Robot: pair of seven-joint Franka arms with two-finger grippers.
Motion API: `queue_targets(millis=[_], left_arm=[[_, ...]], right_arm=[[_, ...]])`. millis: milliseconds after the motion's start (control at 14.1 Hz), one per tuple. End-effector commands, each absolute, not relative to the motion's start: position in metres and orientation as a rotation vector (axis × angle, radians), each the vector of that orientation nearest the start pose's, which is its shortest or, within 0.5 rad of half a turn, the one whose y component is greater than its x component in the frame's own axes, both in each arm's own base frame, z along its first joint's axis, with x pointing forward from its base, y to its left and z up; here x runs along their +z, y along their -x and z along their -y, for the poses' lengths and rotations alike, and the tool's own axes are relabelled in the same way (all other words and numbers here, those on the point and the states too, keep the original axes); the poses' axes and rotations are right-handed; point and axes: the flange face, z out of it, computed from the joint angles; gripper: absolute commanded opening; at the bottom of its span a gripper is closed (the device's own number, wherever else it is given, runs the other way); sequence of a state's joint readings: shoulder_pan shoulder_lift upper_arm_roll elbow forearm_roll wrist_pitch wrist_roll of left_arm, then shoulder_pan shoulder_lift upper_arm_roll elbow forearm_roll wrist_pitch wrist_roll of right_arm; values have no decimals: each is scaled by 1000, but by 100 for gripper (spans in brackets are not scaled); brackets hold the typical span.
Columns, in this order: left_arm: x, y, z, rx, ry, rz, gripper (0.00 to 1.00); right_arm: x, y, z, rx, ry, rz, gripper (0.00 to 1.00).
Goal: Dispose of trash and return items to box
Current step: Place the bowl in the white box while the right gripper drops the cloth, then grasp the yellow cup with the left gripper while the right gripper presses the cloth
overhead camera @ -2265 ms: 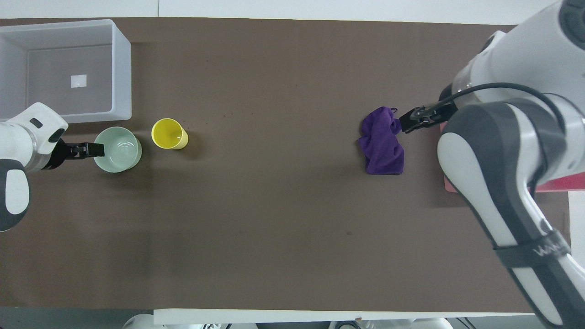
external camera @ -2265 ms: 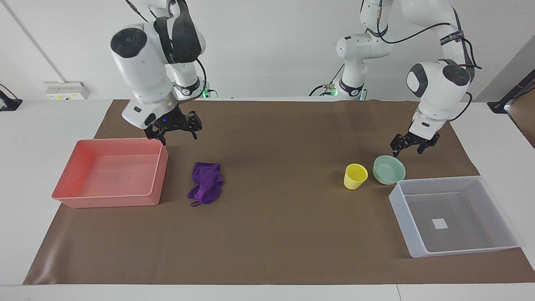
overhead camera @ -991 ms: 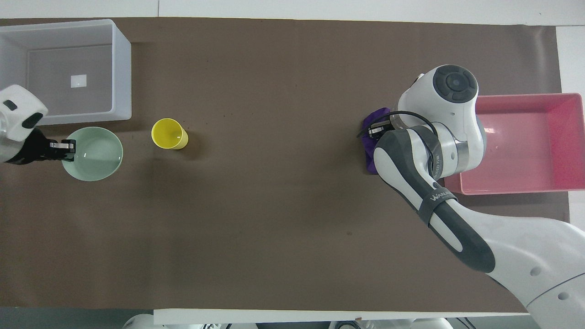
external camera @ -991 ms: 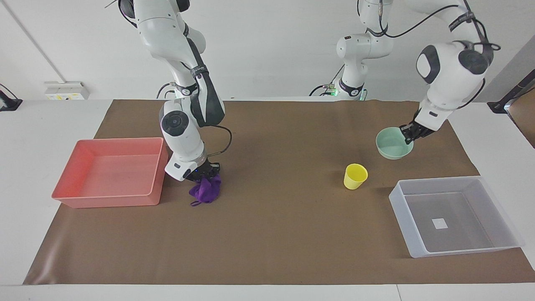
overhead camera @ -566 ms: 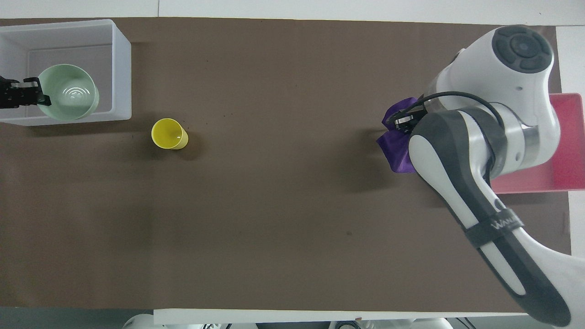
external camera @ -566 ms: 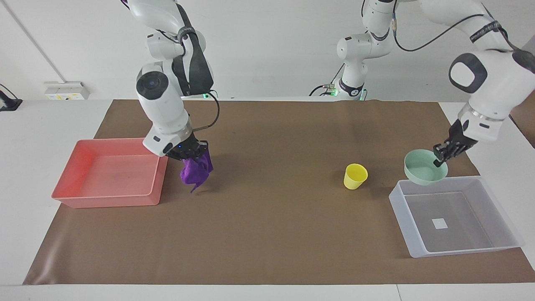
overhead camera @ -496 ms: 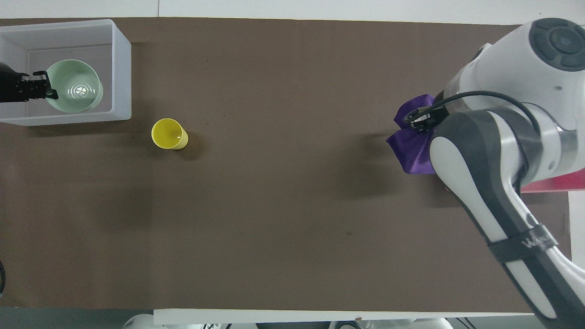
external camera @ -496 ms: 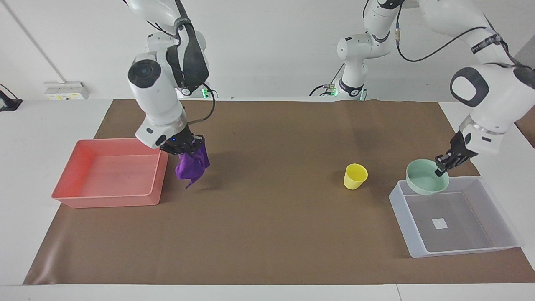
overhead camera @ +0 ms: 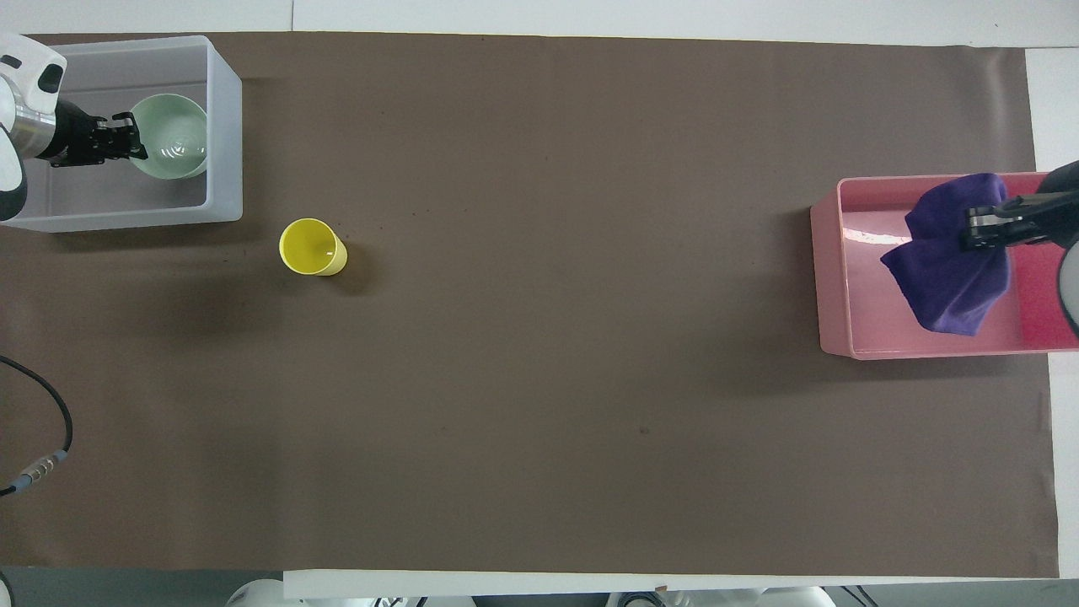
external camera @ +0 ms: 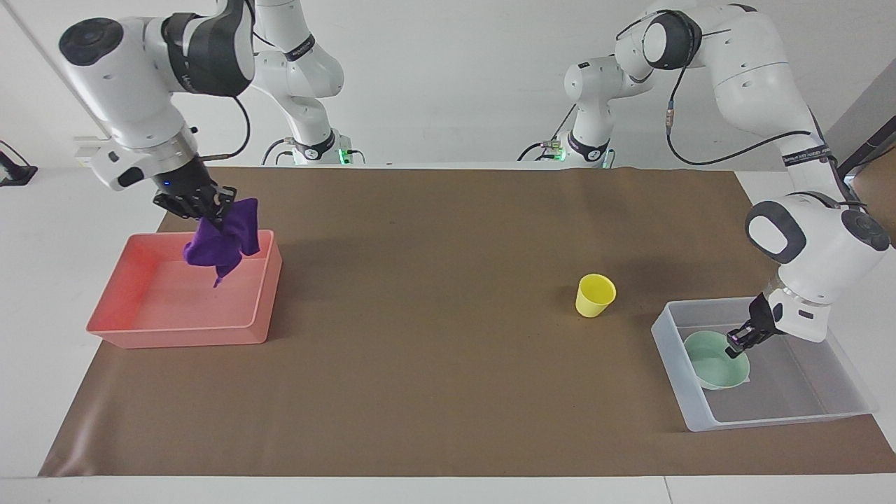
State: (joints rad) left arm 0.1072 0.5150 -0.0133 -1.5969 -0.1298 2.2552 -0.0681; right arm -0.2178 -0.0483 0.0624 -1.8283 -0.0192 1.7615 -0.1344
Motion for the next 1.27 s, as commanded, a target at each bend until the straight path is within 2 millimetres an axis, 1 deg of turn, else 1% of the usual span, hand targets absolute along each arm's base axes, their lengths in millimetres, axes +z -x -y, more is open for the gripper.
queue_targets(millis=[0, 71, 142, 212, 283, 354, 425, 496, 566, 637, 708, 779, 850, 920, 991, 1062, 1133, 1204], left_arm=[[343, -698, -71, -283, 3208, 424, 64], [349, -699, -72, -291, 3208, 428, 99], [359, -699, -77, -308, 3204, 435, 100], [377, -695, -75, -292, 3210, 429, 100], [410, -687, -69, -272, 3219, 410, 100], [443, -675, -58, -241, 3229, 379, 100], [477, -663, -34, -235, 3240, 359, 100], [495, -655, -6, -209, 3247, 364, 100], [511, -641, 20, -159, 3250, 350, 100], [514, -627, 47, -85, 3237, 270, 100], [502, -604, 74, 51, 3196, 169, 100], [483, -574, 91, 149, 3167, 106, 100], [462, -549, 103, 178, 3160, 81, 100], [450, -539, 113, 106, 3169, 90, 100], [436, -530, 115, 38, 3175, 144, 100], [420, -523, 121, -29, 3182, 196, 100], [410, -518, 134, -61, 3188, 190, 100], [398, -516, 135, -57, 3186, 194, 100]], right_arm=[[515, -533, 118, 24, 3168, 9, 2], [494, -531, 127, 14, 3169, 48, 3], [479, -531, 132, 5, 3169, 62, 3], [460, -530, 132, 11, 3167, 64, 3], [445, -530, 132, 1, 3167, 66, 3], [425, -534, 133, 11, 3163, 67, 3], [412, -537, 131, 31, 3157, 73, 4], [396, -539, 129, 42, 3153, 79, 7], [380, -540, 129, 22, 3153, 76, 8], [364, -542, 135, 7, 3153, 58, 8], [356, -543, 134, 14, 3152, 65, 18], [355, -543, 130, 16, 3151, 72, 25], [354, -542, 130, 28, 3149, 77, 41], [356, -542, 134, 30, 3149, 79, 70], [358, -544, 133, 23, 3150, 79, 89], [365, -546, 133, 12, 3152, 81, 92], [378, -548, 132, 14, 3152, 83, 99], [395, -550, 131, 29, 3151, 84, 99]])
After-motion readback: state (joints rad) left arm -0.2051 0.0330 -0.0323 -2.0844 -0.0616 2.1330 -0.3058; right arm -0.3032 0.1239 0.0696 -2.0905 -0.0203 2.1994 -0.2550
